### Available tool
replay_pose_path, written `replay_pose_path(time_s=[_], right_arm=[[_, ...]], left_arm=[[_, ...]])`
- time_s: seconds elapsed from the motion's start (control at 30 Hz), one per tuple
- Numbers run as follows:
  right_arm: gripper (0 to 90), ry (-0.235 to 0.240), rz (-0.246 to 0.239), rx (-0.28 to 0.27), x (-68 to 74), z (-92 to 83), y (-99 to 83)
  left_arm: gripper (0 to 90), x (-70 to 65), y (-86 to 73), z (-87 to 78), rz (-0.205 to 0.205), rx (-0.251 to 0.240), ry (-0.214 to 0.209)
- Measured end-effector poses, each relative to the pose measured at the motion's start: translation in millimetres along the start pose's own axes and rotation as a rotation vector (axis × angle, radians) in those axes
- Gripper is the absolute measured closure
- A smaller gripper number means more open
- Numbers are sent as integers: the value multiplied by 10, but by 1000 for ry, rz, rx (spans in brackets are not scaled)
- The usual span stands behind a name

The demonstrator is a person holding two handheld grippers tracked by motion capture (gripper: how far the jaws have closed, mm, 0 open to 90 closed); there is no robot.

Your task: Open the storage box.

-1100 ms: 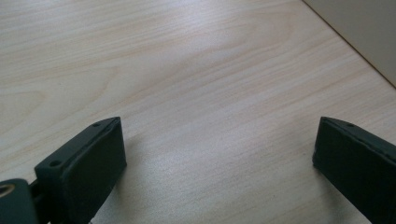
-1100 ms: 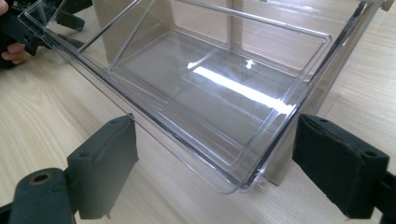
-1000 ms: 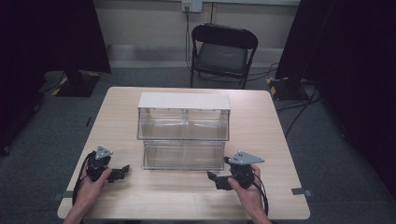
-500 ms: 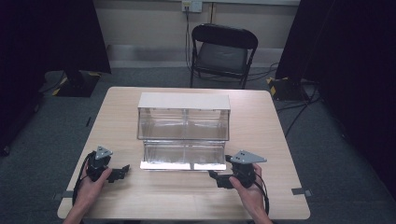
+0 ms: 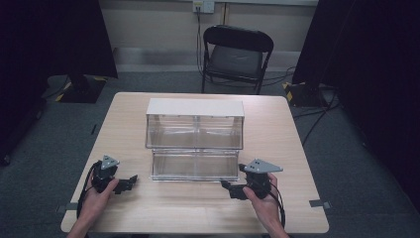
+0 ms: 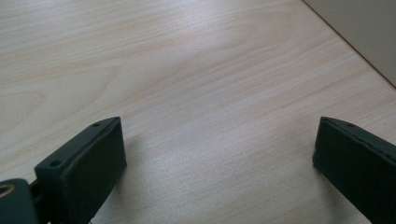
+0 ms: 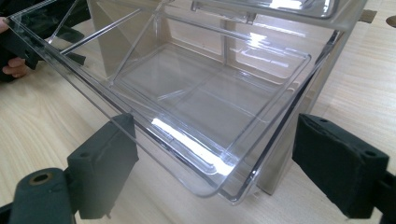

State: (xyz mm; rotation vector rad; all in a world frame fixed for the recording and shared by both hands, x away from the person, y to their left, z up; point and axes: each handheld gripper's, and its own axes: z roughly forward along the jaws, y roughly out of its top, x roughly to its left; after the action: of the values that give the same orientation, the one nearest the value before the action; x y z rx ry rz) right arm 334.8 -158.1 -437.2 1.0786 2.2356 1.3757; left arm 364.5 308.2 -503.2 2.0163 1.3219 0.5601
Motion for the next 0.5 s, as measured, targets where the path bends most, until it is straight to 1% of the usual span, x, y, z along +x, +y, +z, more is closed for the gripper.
replay_pose_path(time_s=[0.5], right_arm=[[135,-3,4,-15,11,-3,11]], left_arm=[[19,0,0,0,0,0,0]])
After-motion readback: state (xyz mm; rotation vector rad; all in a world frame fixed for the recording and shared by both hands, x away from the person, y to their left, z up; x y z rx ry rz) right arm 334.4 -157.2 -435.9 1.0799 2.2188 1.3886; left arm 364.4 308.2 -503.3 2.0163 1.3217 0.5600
